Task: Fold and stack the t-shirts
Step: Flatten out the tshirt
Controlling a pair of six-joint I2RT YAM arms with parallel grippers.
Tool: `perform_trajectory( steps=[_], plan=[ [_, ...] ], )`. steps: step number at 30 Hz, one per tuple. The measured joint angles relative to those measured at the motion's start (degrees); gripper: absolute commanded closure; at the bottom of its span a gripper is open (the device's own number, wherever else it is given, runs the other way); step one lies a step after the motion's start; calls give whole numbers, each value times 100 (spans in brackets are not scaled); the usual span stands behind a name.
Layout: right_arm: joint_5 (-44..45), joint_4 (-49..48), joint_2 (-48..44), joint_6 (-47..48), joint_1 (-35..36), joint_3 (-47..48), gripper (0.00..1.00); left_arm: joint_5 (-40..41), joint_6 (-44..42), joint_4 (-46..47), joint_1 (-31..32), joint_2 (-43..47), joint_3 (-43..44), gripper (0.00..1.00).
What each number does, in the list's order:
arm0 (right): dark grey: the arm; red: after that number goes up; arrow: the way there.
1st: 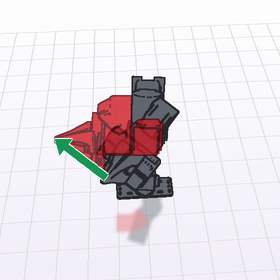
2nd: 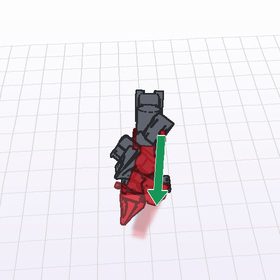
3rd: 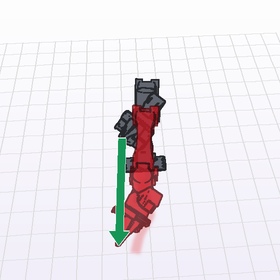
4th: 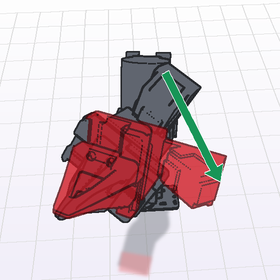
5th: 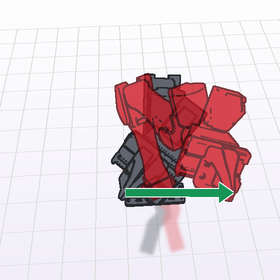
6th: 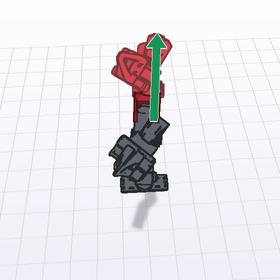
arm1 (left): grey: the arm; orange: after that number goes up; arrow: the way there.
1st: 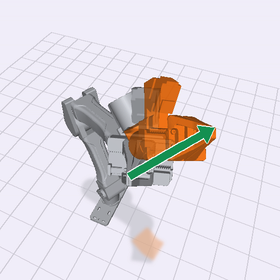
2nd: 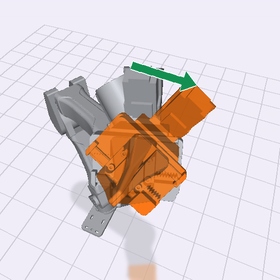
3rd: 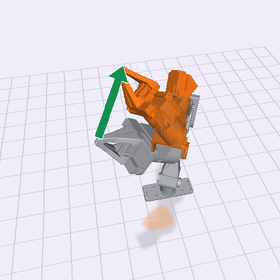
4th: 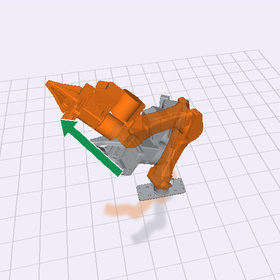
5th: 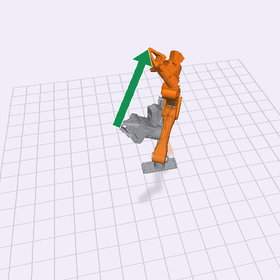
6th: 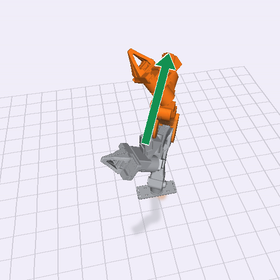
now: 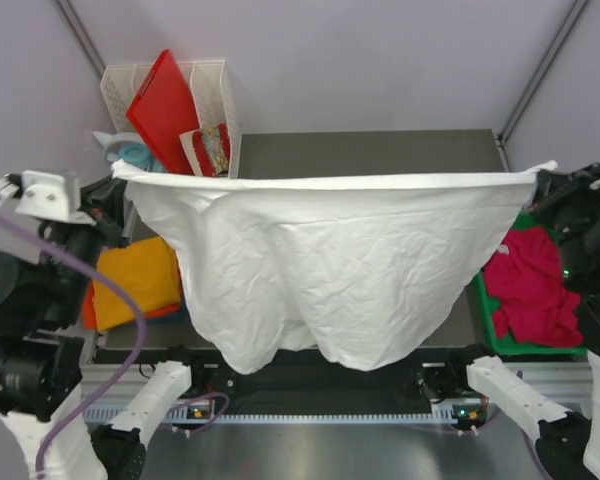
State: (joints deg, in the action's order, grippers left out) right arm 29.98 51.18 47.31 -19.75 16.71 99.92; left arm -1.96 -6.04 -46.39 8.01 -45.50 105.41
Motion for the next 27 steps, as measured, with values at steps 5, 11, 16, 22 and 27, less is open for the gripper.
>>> perform_trajectory(
  steps=[5,11,16,22,27],
  plan=[
    [131,-243,63,-136,-2,-1655,100,55,-46,238,-9,-4,-1716,100],
    [304,-785,549,-149,-105,-2743,100,55,-103,758,-11,-531,-2924,100],
    [319,-1539,1519,-151,-391,-2964,100,59,-120,1779,-11,-1600,-3276,100],
    [319,-2184,2898,-96,-581,-2841,100,240,-133,2472,-11,-3185,-3091,100],
    [315,-2378,4151,-83,-789,-2124,100,507,-125,2627,-11,-4857,-2127,100]
  ],
)
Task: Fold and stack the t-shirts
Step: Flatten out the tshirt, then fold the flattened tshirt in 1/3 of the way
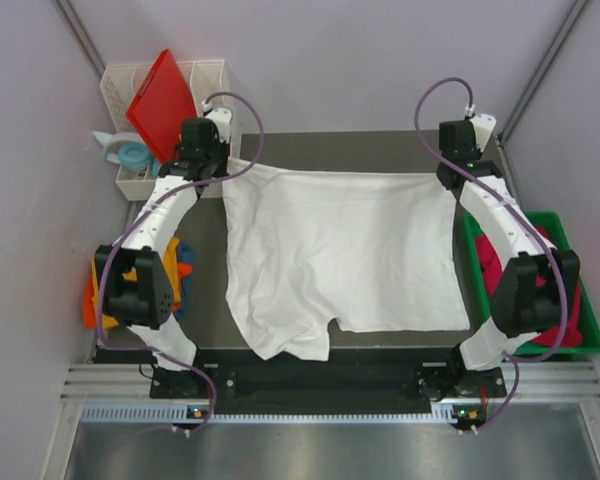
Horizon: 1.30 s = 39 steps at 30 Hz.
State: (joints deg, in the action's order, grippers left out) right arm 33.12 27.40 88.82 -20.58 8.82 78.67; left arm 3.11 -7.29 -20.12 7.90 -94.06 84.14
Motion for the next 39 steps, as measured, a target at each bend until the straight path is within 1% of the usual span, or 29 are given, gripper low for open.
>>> perform_trajectory(
  steps=[5,11,16,24,30,35,39],
  plan=[
    [-4,-96,905,2,-144,723,100,61,85,70,2,-890,573,100],
    [-13,-101,1864,11,-334,1858,100,68,201,55,68,-1978,2100,100],
    [-46,-101,2328,-11,-514,2343,100,114,160,-2,275,-2785,3217,100],
    [-175,-68,3316,-94,-741,2881,100,269,55,-20,570,-3646,3805,100],
    [-352,-44,3936,-155,-772,3289,100,442,-90,-57,699,-4354,4489,100],
    [-470,-35,4113,-177,-815,3576,100,577,-155,-50,761,-4522,4736,100],
    [-516,-76,4035,-219,-901,3477,100,619,-133,-48,780,-4478,4719,100]
  ],
)
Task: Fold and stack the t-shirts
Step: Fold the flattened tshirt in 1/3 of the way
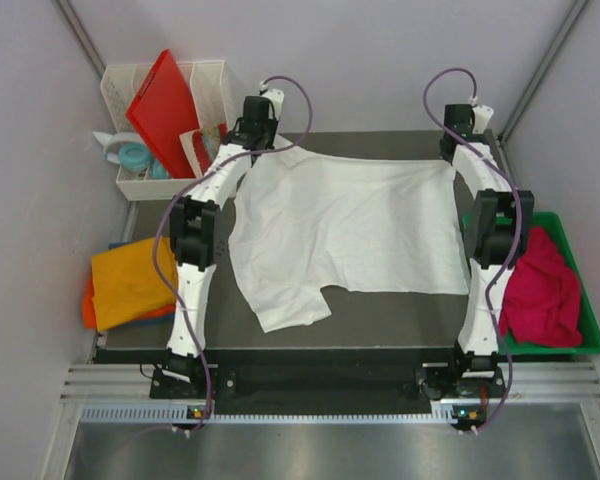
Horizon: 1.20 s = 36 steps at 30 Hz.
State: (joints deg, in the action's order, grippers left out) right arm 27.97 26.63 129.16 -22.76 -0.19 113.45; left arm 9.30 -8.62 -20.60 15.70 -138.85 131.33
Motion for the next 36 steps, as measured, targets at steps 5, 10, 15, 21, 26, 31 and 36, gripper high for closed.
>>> perform_trajectory(
  steps=[5,10,15,21,26,31,36],
  plan=[
    [-31,-109,-568,-24,-7,-824,100,-31,149,68,4,636,-1082,100],
    [-55,-251,-1244,-98,0,-1615,100,-39,310,105,4,1394,-2129,100],
    [-74,-369,-1784,-197,0,-2330,100,-15,420,133,4,2002,-2767,100],
    [-107,-389,-2009,-282,0,-2806,100,-17,446,164,4,2448,-3150,100],
    [-144,-334,-2059,-341,2,-3038,100,-24,446,208,4,2754,-3703,100],
    [-173,-236,-2079,-385,2,-3178,100,-55,446,219,4,2966,-4334,100],
    [-175,-50,-2079,-479,2,-3246,100,-105,446,164,4,3001,-4750,100]
  ],
)
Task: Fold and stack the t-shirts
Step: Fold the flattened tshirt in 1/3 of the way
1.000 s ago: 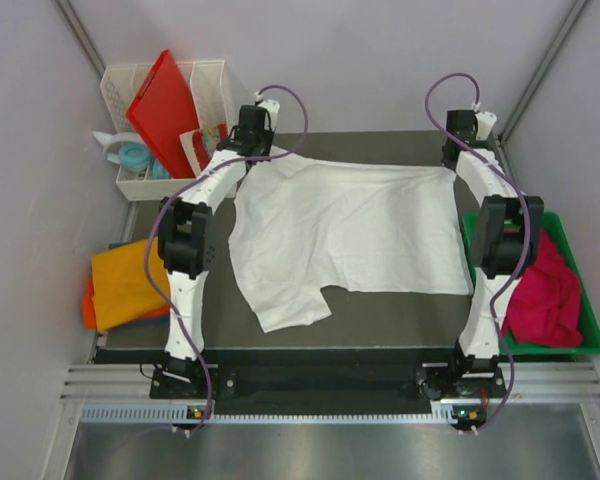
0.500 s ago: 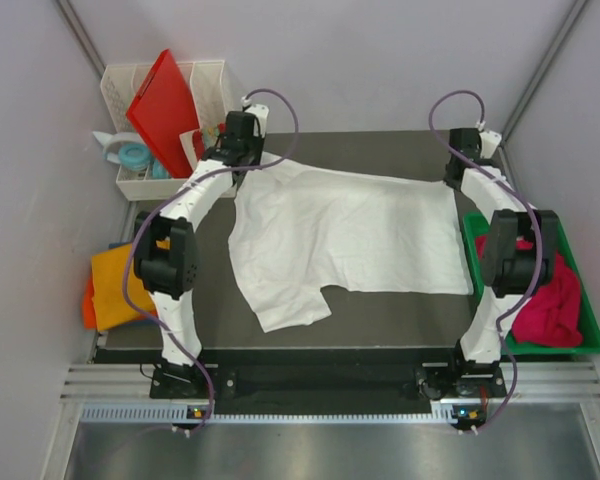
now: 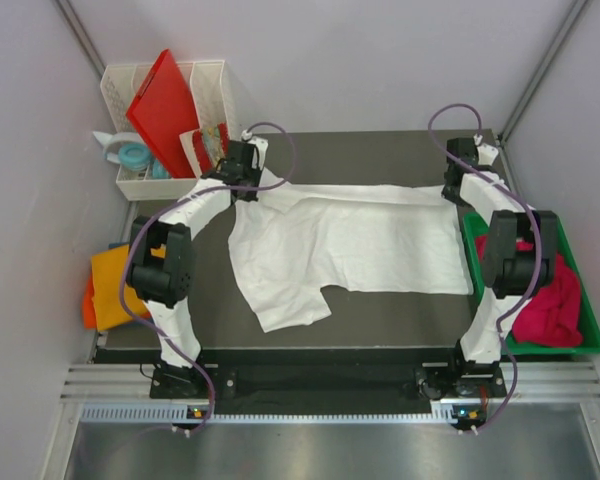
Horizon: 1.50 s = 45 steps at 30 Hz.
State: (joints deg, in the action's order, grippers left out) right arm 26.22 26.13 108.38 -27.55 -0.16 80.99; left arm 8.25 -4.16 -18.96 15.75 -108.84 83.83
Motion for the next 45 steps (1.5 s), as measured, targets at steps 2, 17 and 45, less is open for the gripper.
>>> perform_trajectory(
  steps=[2,17,45],
  plan=[
    [-4,149,0,-44,0,-2,100,-11,0,-114,0,0,-48,100],
    [-90,824,24,-136,0,-264,100,-144,-46,-326,0,122,-310,100],
    [-83,920,511,-411,-35,-184,100,-310,-2,-612,87,-321,-656,100]
  ],
)
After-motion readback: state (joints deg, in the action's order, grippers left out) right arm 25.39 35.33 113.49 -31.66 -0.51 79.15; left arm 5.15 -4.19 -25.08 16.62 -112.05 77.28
